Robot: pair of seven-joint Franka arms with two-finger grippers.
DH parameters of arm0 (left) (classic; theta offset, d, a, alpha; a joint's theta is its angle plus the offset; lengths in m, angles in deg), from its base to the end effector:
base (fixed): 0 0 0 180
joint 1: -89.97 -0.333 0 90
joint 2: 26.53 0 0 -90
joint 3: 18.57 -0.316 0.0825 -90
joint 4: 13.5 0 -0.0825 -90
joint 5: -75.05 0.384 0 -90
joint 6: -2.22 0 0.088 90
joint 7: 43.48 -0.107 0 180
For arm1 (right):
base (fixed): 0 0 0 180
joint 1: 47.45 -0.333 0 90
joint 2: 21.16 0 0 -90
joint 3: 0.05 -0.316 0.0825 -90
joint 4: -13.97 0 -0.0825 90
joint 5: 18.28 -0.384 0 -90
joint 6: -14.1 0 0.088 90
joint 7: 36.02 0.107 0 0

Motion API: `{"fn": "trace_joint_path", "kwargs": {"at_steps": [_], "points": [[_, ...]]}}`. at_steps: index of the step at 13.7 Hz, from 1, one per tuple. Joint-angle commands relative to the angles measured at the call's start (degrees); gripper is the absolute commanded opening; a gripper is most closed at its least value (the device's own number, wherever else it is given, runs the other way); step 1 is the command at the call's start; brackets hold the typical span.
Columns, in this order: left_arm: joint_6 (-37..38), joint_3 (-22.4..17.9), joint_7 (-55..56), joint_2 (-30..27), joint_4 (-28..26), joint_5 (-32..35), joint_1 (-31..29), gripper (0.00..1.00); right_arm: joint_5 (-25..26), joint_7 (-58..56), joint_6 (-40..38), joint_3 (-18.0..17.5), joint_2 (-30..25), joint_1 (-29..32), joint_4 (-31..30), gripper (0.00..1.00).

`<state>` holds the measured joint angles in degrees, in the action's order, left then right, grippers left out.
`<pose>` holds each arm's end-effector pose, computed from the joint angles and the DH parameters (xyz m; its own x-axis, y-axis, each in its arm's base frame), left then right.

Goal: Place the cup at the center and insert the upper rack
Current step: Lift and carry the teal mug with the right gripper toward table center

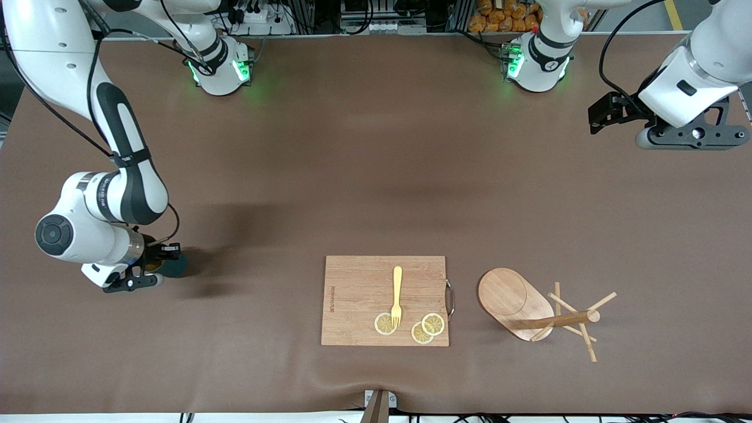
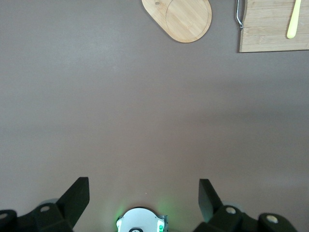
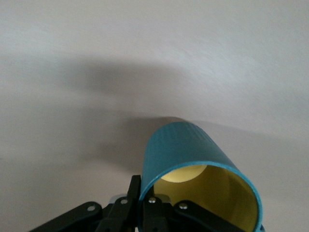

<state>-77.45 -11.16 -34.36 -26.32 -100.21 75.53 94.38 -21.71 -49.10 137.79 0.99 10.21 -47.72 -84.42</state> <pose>0.5253 -0.1088 0.6345 0.9914 -0.0441 -0.1233 -0.0479 -0.9985 -0.0278 0.6591 -0.0054 0.2621 0.9787 0.1821 -0.0951 0.1770 -0.9824 -0.0596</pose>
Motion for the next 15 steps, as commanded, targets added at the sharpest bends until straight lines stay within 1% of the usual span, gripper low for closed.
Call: {"fn": "trace_joint_path", "kwargs": {"at_steps": [1,2,3,7,9,10,15], "points": [[-0.32,0.32,0.72,-0.21,0.14,-0.39,-0.54,1.00,-1.13,-0.19,-1.52,-3.93,-2.89,-0.34,-0.05,0.00],[-0.32,0.32,0.72,-0.21,0.14,-0.39,-0.54,1.00,-1.14,-0.28,-2.22,-5.16,-3.42,-1.04,-0.13,0.00],[-0.32,0.32,0.72,-0.21,0.14,-0.39,-0.54,1.00,-1.22,-0.28,-3.62,-5.61,-3.68,-2.35,-0.05,0.00],[-0.41,0.32,0.90,-0.12,0.14,-0.39,-0.36,1.00,-1.31,-0.19,-4.34,-5.61,-5.26,-10.43,-0.13,0.00],[-0.41,0.32,0.99,-0.20,0.14,-0.39,-0.27,1.00,-2.45,1.55,-5.47,-5.61,-5.35,-14.30,-0.13,0.00],[-0.41,0.32,0.99,-0.21,0.14,-0.39,-0.36,1.00,-3.58,4.87,-5.48,-5.61,-5.27,-16.58,-0.13,0.00],[-0.85,0.32,1.08,-0.03,0.14,-0.47,-0.27,1.00,-3.86,22.28,-5.57,-5.61,-5.71,-28.53,-0.13,0.00]]}}
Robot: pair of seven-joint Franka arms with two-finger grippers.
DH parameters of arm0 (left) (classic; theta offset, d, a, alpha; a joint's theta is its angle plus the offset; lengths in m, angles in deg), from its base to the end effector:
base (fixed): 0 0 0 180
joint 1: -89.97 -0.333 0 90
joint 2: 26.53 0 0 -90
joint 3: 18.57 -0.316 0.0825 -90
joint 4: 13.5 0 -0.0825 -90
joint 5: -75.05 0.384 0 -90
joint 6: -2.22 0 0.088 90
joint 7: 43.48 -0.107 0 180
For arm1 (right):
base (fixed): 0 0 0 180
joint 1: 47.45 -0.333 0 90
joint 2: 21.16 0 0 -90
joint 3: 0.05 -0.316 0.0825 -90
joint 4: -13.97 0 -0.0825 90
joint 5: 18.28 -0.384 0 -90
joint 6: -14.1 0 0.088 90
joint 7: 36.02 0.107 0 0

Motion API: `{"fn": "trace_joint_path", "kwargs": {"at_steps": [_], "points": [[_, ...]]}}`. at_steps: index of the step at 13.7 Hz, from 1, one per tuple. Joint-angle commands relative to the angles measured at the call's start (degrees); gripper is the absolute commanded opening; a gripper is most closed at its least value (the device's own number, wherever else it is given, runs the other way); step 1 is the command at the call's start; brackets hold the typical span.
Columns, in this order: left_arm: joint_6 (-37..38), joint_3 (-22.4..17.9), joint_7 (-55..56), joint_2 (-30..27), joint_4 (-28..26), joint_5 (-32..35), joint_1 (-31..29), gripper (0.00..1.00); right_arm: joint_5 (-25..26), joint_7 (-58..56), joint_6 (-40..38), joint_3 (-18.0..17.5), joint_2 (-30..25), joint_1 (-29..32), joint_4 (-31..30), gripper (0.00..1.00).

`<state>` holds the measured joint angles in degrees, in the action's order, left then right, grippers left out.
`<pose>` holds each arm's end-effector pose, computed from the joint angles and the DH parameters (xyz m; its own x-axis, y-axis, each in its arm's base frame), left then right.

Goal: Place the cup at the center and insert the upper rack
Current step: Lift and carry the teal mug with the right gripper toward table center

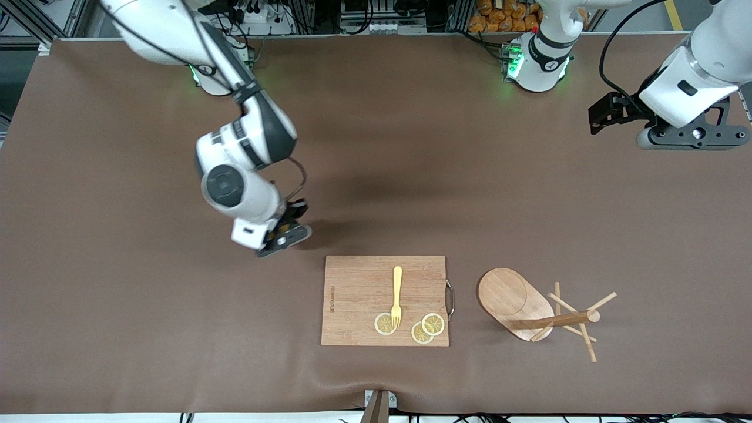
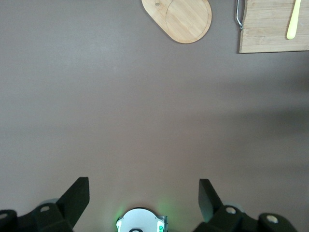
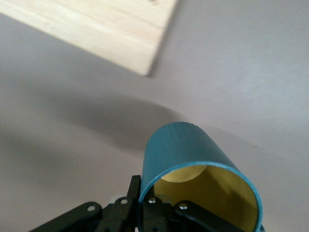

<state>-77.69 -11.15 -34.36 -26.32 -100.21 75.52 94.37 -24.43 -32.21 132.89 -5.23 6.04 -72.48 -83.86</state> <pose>0.5258 -0.1089 0.6348 0.9919 -0.0443 -0.1192 -0.0478 -0.9985 -0.0270 0.5667 0.3299 0.3091 0.9131 0.3899 -0.1197 0.3763 -0.9185 -0.1211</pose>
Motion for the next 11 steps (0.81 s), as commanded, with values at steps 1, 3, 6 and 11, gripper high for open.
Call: {"fn": "trace_joint_path", "kwargs": {"at_steps": [1,3,6,11], "points": [[-0.60,0.31,1.08,-0.12,0.14,-0.39,-0.27,1.00,-1.14,8.38,-0.66,0.70,-1.37,-6.41,-0.69,0.00],[-0.60,0.31,1.08,-0.12,0.14,-0.47,-0.27,1.00,-1.06,13.66,-0.49,0.70,-1.10,-10.99,-0.61,0.00],[-0.69,0.31,1.08,-0.03,0.14,-0.47,-0.18,1.00,-0.79,17.37,-0.49,0.70,-0.75,-16.00,-0.43,0.00],[-0.69,0.31,1.08,-0.03,0.14,-0.47,-0.18,1.00,-0.26,26.15,0.22,1.05,2.49,-22.78,1.85,0.00]]}}
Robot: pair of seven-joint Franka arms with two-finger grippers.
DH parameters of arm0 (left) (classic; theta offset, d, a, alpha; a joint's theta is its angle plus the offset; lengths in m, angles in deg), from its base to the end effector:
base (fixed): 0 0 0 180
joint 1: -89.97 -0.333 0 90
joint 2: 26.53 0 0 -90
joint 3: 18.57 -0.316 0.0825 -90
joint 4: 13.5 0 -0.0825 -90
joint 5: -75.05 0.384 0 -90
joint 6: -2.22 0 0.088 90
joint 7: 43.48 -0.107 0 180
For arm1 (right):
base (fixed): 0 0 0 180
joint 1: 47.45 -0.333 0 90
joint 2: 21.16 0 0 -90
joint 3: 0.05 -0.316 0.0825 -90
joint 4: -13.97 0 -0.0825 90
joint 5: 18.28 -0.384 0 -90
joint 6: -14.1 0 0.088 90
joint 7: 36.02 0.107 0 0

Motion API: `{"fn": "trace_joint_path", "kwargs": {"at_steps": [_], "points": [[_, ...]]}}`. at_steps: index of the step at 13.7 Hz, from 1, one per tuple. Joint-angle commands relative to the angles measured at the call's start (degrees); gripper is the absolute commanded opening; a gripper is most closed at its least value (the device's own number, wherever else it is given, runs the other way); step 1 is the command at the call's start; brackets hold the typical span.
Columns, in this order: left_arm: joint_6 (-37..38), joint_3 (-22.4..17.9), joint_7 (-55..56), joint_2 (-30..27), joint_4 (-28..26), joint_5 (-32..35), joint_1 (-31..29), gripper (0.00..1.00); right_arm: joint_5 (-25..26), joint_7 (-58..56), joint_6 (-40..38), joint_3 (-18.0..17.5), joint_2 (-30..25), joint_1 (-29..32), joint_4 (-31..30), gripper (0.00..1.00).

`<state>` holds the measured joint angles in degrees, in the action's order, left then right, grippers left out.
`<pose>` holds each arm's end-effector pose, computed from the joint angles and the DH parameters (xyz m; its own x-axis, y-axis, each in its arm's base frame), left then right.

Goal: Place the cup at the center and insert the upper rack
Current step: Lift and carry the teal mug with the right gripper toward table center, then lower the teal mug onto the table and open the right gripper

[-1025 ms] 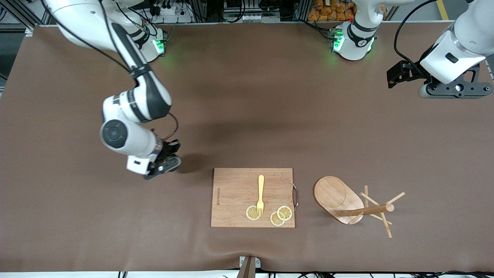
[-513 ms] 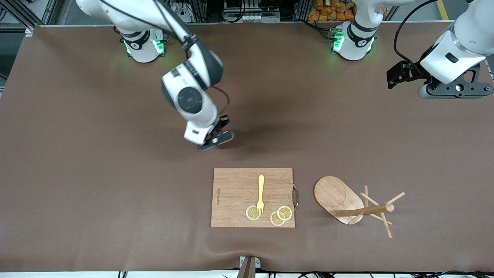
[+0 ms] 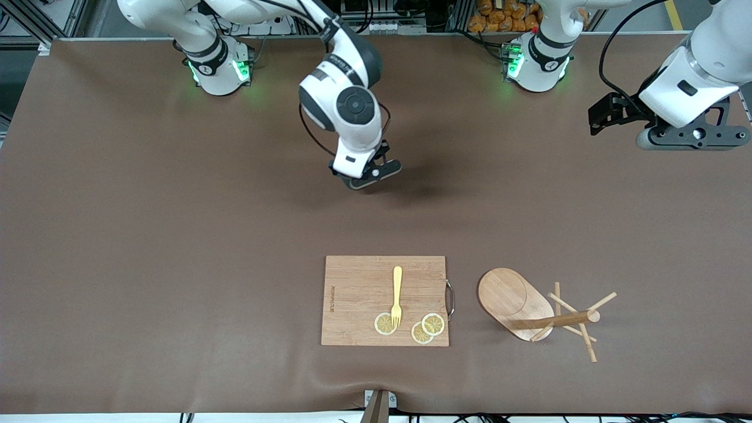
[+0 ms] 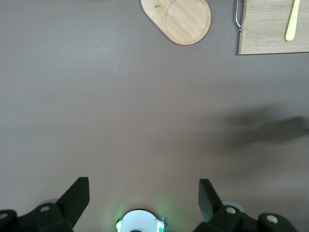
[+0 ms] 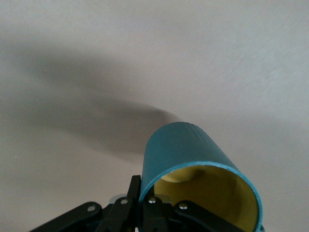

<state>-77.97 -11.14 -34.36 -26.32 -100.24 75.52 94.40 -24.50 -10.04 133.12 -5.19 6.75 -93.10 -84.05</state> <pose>0.5263 -0.1094 0.6349 0.9923 -0.0451 -0.1150 -0.0484 -0.9985 -0.0263 0.4139 0.5075 0.2999 0.9184 0.3584 -0.1673 0.3529 -0.9336 -0.0625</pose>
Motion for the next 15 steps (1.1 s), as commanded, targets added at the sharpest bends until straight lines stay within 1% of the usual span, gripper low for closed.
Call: {"fn": "trace_joint_path", "kwargs": {"at_steps": [1,6,10,15], "points": [[-0.41,0.30,1.08,-0.03,0.17,-0.47,-0.21,1.00,-0.20,5.29,0.07,1.18,2.58,-2.95,2.65,0.00],[-0.49,0.30,1.16,0.05,0.17,-0.47,-0.21,1.00,-0.11,9.26,2.79,1.27,5.57,-4.45,3.62,0.00],[-0.76,0.30,1.16,0.05,0.17,-0.47,-0.39,1.00,-0.11,11.37,2.97,1.27,6.63,-4.45,3.80,0.00],[-0.76,0.30,1.16,0.05,0.17,-0.47,-0.39,1.00,-0.02,11.37,3.76,1.27,7.77,-4.80,4.15,0.00]]}}
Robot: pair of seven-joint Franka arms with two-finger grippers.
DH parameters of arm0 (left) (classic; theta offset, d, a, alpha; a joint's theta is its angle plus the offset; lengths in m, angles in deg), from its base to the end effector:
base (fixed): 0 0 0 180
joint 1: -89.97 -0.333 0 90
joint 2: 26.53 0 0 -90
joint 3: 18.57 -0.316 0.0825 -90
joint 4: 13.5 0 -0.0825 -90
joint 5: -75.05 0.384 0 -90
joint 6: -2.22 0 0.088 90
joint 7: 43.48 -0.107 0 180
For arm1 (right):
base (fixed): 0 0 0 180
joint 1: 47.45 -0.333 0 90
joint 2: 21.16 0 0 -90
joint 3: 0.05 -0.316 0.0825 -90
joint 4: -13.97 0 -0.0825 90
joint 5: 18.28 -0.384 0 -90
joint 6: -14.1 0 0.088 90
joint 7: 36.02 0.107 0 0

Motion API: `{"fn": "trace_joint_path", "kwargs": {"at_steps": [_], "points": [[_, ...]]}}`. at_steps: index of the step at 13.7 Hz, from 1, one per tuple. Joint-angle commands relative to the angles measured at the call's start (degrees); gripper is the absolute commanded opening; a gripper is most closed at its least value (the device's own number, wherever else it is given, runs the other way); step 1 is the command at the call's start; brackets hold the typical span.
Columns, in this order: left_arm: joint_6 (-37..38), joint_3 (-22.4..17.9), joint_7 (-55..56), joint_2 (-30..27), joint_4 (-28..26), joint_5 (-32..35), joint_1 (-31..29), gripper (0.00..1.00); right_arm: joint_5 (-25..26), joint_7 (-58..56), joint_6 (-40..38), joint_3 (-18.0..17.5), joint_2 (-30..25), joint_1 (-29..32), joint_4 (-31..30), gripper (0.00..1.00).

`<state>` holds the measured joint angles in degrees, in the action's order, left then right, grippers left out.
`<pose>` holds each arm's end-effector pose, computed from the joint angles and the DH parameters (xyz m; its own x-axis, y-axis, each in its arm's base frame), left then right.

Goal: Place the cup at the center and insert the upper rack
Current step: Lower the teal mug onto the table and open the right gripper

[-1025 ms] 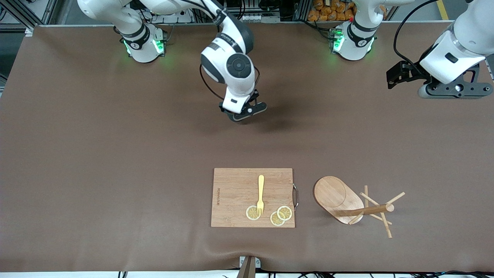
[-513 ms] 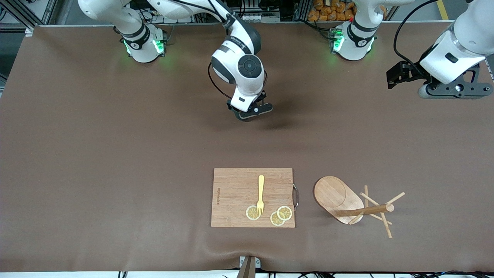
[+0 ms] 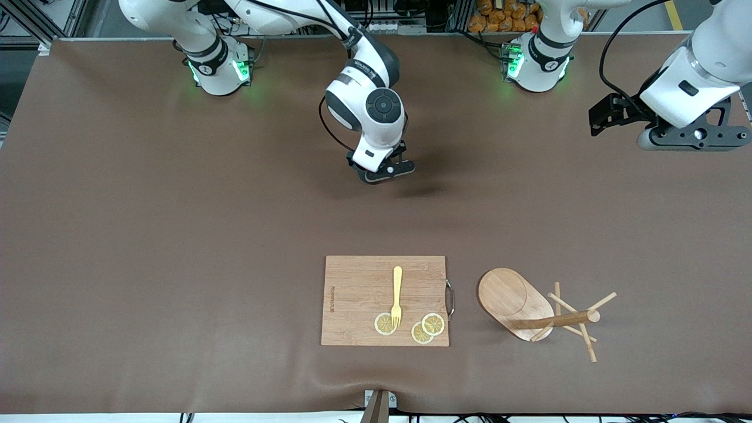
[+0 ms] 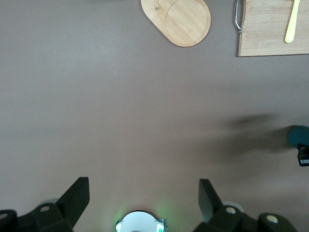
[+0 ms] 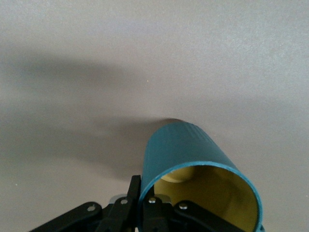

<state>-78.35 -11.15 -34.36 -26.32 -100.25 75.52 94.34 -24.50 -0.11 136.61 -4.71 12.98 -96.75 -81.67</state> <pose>0.5272 -0.1089 0.6353 0.9931 -0.0441 -0.1086 -0.0471 -0.9986 -0.0253 0.3935 0.5393 0.2502 0.9548 0.2360 -0.1807 0.2349 -0.9716 -0.0279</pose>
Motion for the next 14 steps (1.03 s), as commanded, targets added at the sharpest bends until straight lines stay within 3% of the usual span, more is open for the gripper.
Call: {"fn": "trace_joint_path", "kwargs": {"at_steps": [1,2,5,11,12,14], "points": [[-0.47,0.31,1.16,0.05,0.18,-0.47,-0.32,1.00,0.07,1.44,0.44,0.79,1.63,-1.16,1.77,0.00],[-0.47,0.31,1.16,0.05,0.18,-0.47,-0.32,1.00,-0.02,1.44,0.44,0.79,1.63,-1.16,1.77,0.01],[-0.47,0.31,1.16,0.31,0.18,-0.56,-0.41,1.00,0.07,1.44,0.35,0.79,1.54,-1.16,1.77,0.21],[-0.38,0.31,0.98,0.14,0.18,-0.47,-0.59,1.00,-0.02,0.39,-0.35,0.70,0.58,0.25,4.49,0.81],[-0.38,0.31,0.98,0.14,0.18,-0.47,-0.67,1.00,0.07,0.39,-0.87,0.70,0.32,0.77,5.28,0.96],[-0.30,0.31,0.90,-0.04,0.18,-0.47,-0.67,1.00,0.68,0.13,-1.93,0.88,-1.35,2.00,5.72,1.00]]}}
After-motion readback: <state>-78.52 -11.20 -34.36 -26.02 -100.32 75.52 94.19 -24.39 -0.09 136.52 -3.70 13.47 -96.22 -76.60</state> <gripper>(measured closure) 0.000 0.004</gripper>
